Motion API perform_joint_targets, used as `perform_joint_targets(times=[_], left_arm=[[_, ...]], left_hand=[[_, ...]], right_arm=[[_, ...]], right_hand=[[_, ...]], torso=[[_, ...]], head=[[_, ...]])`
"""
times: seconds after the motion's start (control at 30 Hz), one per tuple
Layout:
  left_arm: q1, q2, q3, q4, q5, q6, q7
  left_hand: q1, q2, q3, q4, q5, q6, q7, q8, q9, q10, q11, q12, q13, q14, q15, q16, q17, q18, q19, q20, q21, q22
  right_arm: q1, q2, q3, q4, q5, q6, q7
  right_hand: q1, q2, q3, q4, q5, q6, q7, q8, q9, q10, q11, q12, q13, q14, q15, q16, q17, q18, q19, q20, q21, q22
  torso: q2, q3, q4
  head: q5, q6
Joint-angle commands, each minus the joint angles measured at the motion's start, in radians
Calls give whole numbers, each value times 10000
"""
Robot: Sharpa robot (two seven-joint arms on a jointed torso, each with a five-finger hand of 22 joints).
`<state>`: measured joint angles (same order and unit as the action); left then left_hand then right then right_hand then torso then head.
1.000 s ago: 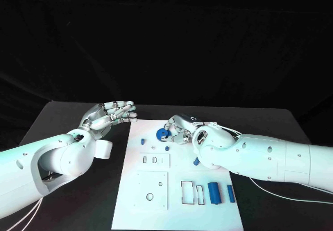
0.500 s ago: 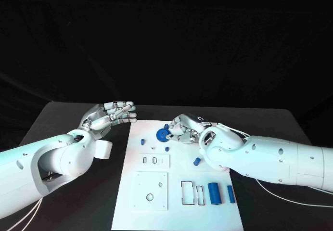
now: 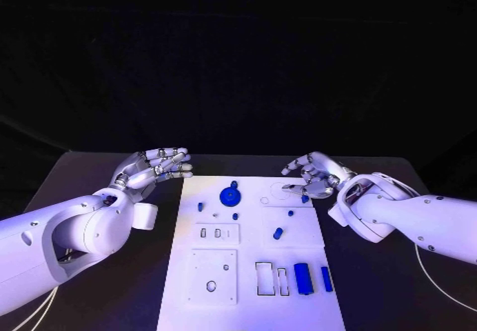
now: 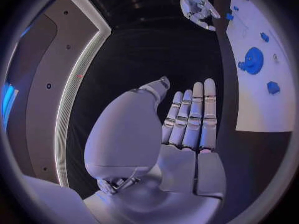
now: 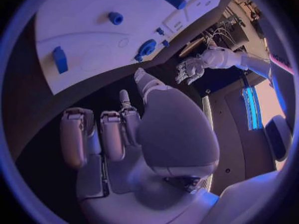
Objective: Assemble the parts on the task board
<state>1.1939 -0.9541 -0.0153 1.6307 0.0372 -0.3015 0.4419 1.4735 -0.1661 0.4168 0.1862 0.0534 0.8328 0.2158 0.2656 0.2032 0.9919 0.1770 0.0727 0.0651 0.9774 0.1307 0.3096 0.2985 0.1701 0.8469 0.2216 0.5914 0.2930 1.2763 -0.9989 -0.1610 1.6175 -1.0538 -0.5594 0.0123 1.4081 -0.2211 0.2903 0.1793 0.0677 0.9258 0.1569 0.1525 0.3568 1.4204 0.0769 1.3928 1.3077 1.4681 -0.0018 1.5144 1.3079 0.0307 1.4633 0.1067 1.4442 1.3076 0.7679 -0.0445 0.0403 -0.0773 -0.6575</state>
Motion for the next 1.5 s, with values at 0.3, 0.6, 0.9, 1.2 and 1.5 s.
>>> perform_joint_targets(times=[0.3, 0.6, 0.9, 1.2, 1.5], left_arm=[[-7, 168, -12, -63, -23, 207, 88], [-13, 198, -18, -84, -23, 222, 93], [-16, 193, -20, -89, -23, 224, 90], [-16, 176, -20, -82, -23, 224, 85], [-16, 168, -21, -77, -23, 226, 82]], left_hand=[[-91, -7, -59, 4, -27, -63, 123, -51, 14, -33, 36, -29, 13, -71, -8, -21, 10, 94, -92, 3, 33, -6], [-92, -10, -66, -1, -27, -68, 127, -55, 15, -39, 39, -36, 13, -76, -5, -32, 22, 95, -102, 7, 37, -7], [-92, -10, -66, -1, -27, -68, 127, -55, 15, -39, 39, -36, 13, -76, -5, -32, 22, 95, -102, 7, 37, -7], [-92, -10, -66, -1, -27, -68, 127, -55, 15, -39, 39, -36, 13, -76, -5, -32, 22, 95, -102, 7, 37, -7], [-100, -14, -77, -2, -27, -69, 129, -57, 18, -42, 42, -39, 13, -80, -1, -42, 34, 96, -111, 12, 40, -9]], right_arm=[[-267, -1191, -137, -220, 1898, 760, 2149], [-491, -1128, -189, -687, 1353, 864, 2071], [-741, -748, -201, -1105, 1138, 904, 1773], [-868, -414, -203, -1437, 906, 947, 1439], [-928, -159, -202, -1639, 853, 937, 1310]], right_hand=[[516, -51, -519, -263, -43, -393, 102, -174, -62, -925, 51, -988, -110, 397, 102, -279, 242, 292, -560, 85, -864, 986], [595, 59, -1127, -106, -38, -423, 143, -139, -47, -773, 97, -829, -14, 569, 154, -66, 803, 216, -306, 135, -614, 1201], [709, 400, -1266, 60, -35, -204, 83, 21, 6, -432, 42, -464, 296, 690, 112, 92, 1228, 105, 31, 104, -203, 1527], [704, 761, -1040, 147, -38, -24, 56, 110, 8, 18, 12, 50, 785, 806, 87, 255, 1677, -28, 389, 73, 284, 1903], [702, 805, -992, 151, -35, 18, 49, 123, 4, 67, 4, 106, 837, 816, 81, 270, 1715, -37, 413, 67, 318, 1930]], torso=[[-37, 62, -125], [-41, 45, -100], [-40, 45, -112], [-37, 44, -116], [-40, 47, -123]], head=[[-228, -9], [-314, -31], [-270, -62], [-222, -107], [-211, -141]])
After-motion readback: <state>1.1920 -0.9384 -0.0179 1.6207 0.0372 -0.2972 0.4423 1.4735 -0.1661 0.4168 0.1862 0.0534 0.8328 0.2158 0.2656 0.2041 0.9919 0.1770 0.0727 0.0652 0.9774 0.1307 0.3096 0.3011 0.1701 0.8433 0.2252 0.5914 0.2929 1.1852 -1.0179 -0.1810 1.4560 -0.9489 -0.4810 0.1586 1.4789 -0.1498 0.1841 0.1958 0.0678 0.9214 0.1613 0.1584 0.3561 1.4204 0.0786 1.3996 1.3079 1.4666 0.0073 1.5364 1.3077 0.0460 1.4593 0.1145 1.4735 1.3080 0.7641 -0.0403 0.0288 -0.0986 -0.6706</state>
